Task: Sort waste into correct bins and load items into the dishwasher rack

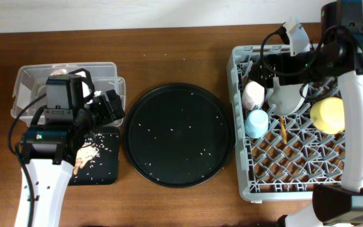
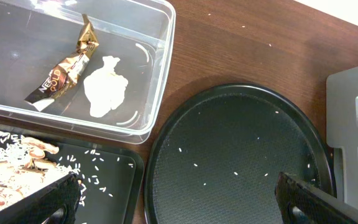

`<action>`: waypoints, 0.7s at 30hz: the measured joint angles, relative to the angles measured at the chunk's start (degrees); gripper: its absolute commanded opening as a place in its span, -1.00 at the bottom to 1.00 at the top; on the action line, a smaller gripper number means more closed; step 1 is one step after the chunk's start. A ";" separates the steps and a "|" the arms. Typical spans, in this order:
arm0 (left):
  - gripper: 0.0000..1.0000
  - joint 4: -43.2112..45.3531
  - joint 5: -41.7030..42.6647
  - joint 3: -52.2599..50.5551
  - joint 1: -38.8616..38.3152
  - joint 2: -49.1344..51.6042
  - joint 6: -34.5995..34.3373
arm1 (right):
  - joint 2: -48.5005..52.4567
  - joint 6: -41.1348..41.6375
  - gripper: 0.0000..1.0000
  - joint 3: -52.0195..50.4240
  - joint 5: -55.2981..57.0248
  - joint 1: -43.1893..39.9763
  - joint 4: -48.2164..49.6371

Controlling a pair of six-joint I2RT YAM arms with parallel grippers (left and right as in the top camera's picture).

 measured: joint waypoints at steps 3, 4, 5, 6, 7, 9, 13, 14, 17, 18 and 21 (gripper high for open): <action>0.99 0.00 0.00 0.00 0.00 0.00 0.00 | -0.04 0.00 0.97 0.00 0.00 0.02 0.00; 0.99 0.00 0.00 0.00 0.00 0.00 0.00 | -0.15 -0.04 0.97 0.00 0.00 0.07 0.00; 0.99 0.00 0.00 0.00 0.00 0.00 0.00 | -0.46 -0.11 0.97 0.00 0.13 0.15 0.00; 0.99 0.00 0.00 0.00 0.00 0.00 0.00 | -1.11 -0.50 0.97 0.00 1.05 0.35 0.09; 0.99 0.00 0.00 0.00 0.00 0.00 0.00 | -2.10 -0.81 0.97 -0.02 2.23 0.57 0.11; 0.99 0.00 0.00 0.00 0.00 0.00 0.00 | -5.86 -1.31 0.97 -0.02 4.96 0.98 0.24; 0.99 -0.02 0.00 0.00 0.00 0.00 0.00 | -18.14 -1.62 0.97 0.04 9.77 1.05 0.24; 0.99 -0.02 0.02 0.00 0.00 0.00 0.00 | -21.70 -1.70 0.97 0.17 10.80 1.05 0.22; 0.99 -0.02 0.00 0.00 0.00 0.00 0.00 | -28.79 -1.77 0.97 0.33 13.38 1.07 0.31; 0.99 0.00 0.00 0.00 0.00 0.00 0.00 | -31.43 -1.73 0.97 0.35 13.97 1.07 0.76; 0.99 0.00 0.00 0.00 0.00 0.00 0.00 | -38.75 -1.79 0.97 -1.88 15.04 1.09 6.54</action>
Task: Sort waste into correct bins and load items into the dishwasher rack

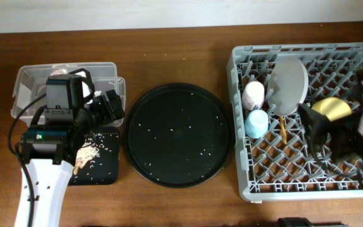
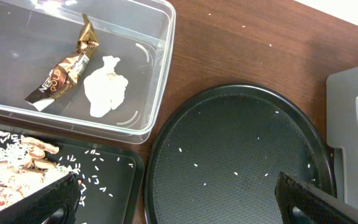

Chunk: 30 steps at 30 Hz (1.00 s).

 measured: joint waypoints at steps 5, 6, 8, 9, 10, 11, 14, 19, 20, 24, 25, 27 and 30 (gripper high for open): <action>0.99 0.00 0.00 -0.02 0.00 0.00 0.00 | -18.67 0.07 0.97 -18.62 0.83 0.11 15.78; 0.99 0.09 0.00 -0.02 0.00 0.00 0.00 | -22.67 0.15 0.97 -24.13 1.05 0.17 18.60; 0.99 0.09 0.00 0.00 0.00 0.00 0.00 | -29.53 0.83 0.97 -34.36 1.36 0.63 23.98; 0.99 0.00 0.00 0.00 0.00 0.00 0.00 | -33.35 1.79 0.97 -40.68 1.60 1.09 29.07; 0.99 0.09 0.00 0.00 0.00 0.00 0.00 | -37.77 2.91 0.97 -48.06 1.86 1.70 32.89; 0.99 -0.02 0.00 -0.02 0.00 0.00 0.00 | -41.68 4.44 0.97 -54.66 2.14 2.14 35.85; 0.99 0.00 0.00 -0.02 0.00 0.00 0.00 | -49.55 9.46 0.97 -69.11 3.69 2.71 44.54; 0.99 -0.02 0.00 -0.02 0.00 0.00 0.00 | -56.46 15.21 0.97 -90.55 6.49 2.93 64.37; 0.99 0.04 0.00 -0.02 0.00 0.00 0.00 | -57.00 15.63 0.97 -94.60 7.08 2.95 69.29; 0.99 -0.02 0.00 -0.02 0.00 0.00 0.00 | -58.45 16.55 0.97 -105.50 8.90 3.04 79.41; 0.99 -0.02 0.00 -0.02 0.00 0.00 0.00 | -58.66 16.70 0.97 -106.71 9.18 3.04 80.00; 0.99 -0.02 0.00 -0.02 0.00 0.00 0.00 | -58.95 16.90 0.97 -109.44 10.29 3.04 80.65; 0.99 -0.02 0.00 -0.02 0.00 0.00 0.00 | -58.99 17.09 0.97 -112.21 11.80 3.04 80.85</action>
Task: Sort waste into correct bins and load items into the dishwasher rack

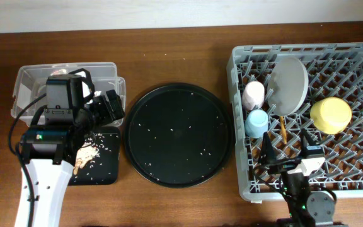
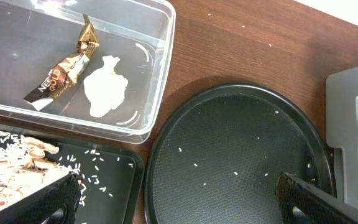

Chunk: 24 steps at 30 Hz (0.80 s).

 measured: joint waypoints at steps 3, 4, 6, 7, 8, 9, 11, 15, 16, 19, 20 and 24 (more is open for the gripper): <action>0.99 0.00 0.00 0.00 0.00 0.00 0.00 | 0.00 -0.04 0.97 -1.92 1.66 0.00 -2.45; 0.99 0.00 0.00 0.00 0.00 0.00 0.00 | -0.02 -0.04 0.97 -2.08 2.10 0.00 -3.85; 0.99 0.02 0.00 0.00 0.00 0.00 0.00 | -0.02 -0.59 0.97 -2.16 2.99 0.00 -6.64; 0.99 0.00 0.00 0.00 0.00 0.00 0.00 | 0.00 -1.40 0.97 -2.19 3.08 0.00 -6.84; 0.99 0.02 0.00 0.00 0.00 0.00 0.00 | -0.04 -2.01 0.97 -2.19 3.17 0.00 -6.82; 0.99 0.02 0.00 0.00 0.00 0.00 0.00 | -0.07 -2.93 0.97 -2.19 3.21 0.00 -6.84; 0.99 0.00 0.00 0.00 0.00 0.00 0.00 | -0.07 -4.72 0.97 -2.19 3.28 0.00 -6.84; 0.99 0.00 0.00 0.00 0.00 0.00 0.00 | -0.07 -6.25 0.97 -2.19 3.41 0.00 -6.84; 0.99 0.00 0.00 0.00 0.00 0.00 0.00 | -0.07 -6.45 0.97 -2.19 3.41 0.00 -6.84; 0.99 0.00 0.00 0.00 0.00 0.00 0.00 | -0.07 -6.69 0.97 -2.19 3.41 0.00 -6.84; 0.99 0.00 0.00 0.00 0.00 0.00 0.00 | -0.07 -6.82 0.97 -2.19 3.41 0.00 -6.84; 0.99 0.00 0.00 0.00 0.00 0.00 0.00 | -0.07 -7.17 0.97 -2.19 3.41 0.00 -6.84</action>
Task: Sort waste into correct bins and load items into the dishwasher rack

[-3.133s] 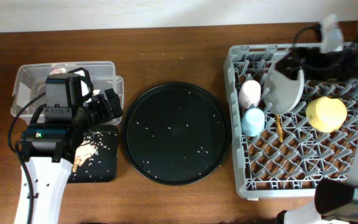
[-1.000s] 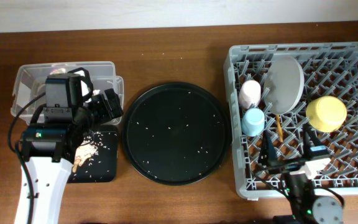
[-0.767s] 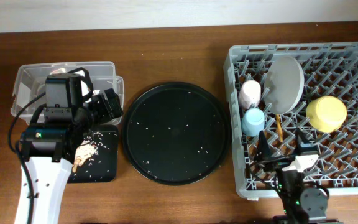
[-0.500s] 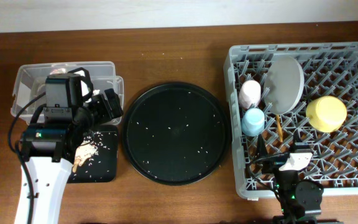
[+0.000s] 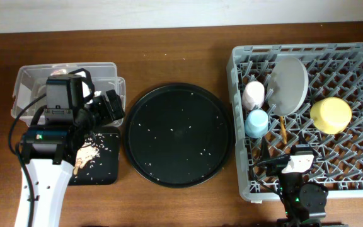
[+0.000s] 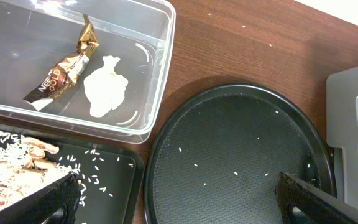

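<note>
My left gripper (image 6: 178, 186) is open, its fingers (image 6: 48, 199) spread wide with nothing between them. It hangs over the edge where the black food-scrap tray (image 6: 110, 180) meets the round black tray (image 6: 241, 155). The clear bin (image 6: 154, 74) holds a gold wrapper (image 6: 64, 65) and a crumpled white tissue (image 6: 104, 87). The rack (image 5: 241, 120) holds a grey plate (image 5: 287, 85), a pink cup (image 5: 253, 94), a blue cup (image 5: 257, 123) and a yellow bowl (image 5: 330, 115). My right arm (image 5: 301, 189) is folded at the rack's front edge, and its jaws are not clear.
The round black tray carries only scattered rice grains. A wooden stick (image 5: 283, 129) lies in the rack below the plate. Rice and food scraps (image 6: 11, 165) sit on the black tray. Bare wooden table (image 5: 169, 57) lies behind the trays.
My right arm has settled a little lower and more folded at the rack's front edge. The left arm and all the objects are unchanged.
My right gripper was first at the grey plate over the back of the rack. Then the plate stood alone in the rack and the arm was off to the right. After that the arm sat at the rack's front edge, where it stays. The left gripper stayed open.
</note>
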`<action>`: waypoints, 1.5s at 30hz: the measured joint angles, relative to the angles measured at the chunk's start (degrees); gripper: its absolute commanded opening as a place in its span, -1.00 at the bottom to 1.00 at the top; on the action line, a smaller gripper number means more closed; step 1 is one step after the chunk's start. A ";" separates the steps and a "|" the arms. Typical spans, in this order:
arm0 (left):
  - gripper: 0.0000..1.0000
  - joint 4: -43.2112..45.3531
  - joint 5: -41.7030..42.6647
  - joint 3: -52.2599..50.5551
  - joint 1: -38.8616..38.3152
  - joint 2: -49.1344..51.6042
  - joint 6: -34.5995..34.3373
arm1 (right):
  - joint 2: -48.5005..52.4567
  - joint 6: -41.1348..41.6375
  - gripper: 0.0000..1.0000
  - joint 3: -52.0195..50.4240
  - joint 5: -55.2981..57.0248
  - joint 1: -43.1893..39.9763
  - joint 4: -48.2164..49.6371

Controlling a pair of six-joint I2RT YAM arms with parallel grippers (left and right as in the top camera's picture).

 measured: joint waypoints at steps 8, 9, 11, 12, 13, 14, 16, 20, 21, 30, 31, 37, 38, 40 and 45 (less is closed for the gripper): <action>0.99 0.02 0.00 0.00 0.00 0.00 0.00 | 0.00 -0.26 0.97 0.00 0.00 0.00 0.00; 0.99 0.00 0.00 0.00 0.00 0.00 0.00 | 0.00 -0.22 0.97 0.00 0.00 0.00 0.00; 0.99 0.00 0.00 0.00 0.00 0.00 0.00 | 0.00 -0.24 0.97 0.00 0.00 0.00 0.00; 0.99 0.00 0.00 0.00 0.00 0.00 0.00 | 0.00 -0.22 0.97 0.00 0.00 0.00 0.00; 0.99 0.02 0.00 0.00 0.00 0.00 0.00 | 0.00 -0.24 0.97 0.00 0.00 0.00 0.00; 0.99 0.00 0.00 0.00 0.00 0.00 0.00 | 0.00 -0.22 0.97 0.00 0.00 0.00 0.00; 0.99 0.00 0.00 0.00 0.00 0.00 0.00 | 0.00 -0.22 0.97 0.00 0.00 0.00 0.02; 1.00 -0.07 0.00 0.00 0.00 0.00 0.00 | 0.00 -0.24 0.97 0.00 0.00 0.00 0.00; 0.99 -0.13 0.00 0.00 0.00 0.00 0.00 | 0.00 -0.20 0.97 0.00 0.00 0.00 0.00; 0.99 -3.76 0.04 -0.04 0.00 -11.26 0.00 | 0.00 -0.22 0.97 0.00 0.20 0.00 0.02; 0.99 -5.01 0.02 -0.15 0.00 -14.69 0.00 | 0.00 -0.20 0.97 0.00 0.20 0.00 0.02; 0.99 -8.02 0.02 -8.46 0.00 -32.79 0.00 | -0.04 -0.24 0.97 0.00 0.20 0.00 0.02; 0.99 -7.58 0.00 -11.28 0.00 -35.87 0.00 | -0.04 -0.22 0.97 0.00 0.22 0.00 0.00; 1.00 -7.54 -0.02 -17.22 0.00 -41.46 0.00 | -0.07 -0.22 0.97 0.00 0.24 0.00 0.02; 0.99 2.60 0.00 -31.04 0.00 -52.22 0.00 | -0.07 -0.24 0.97 0.00 0.37 0.00 0.02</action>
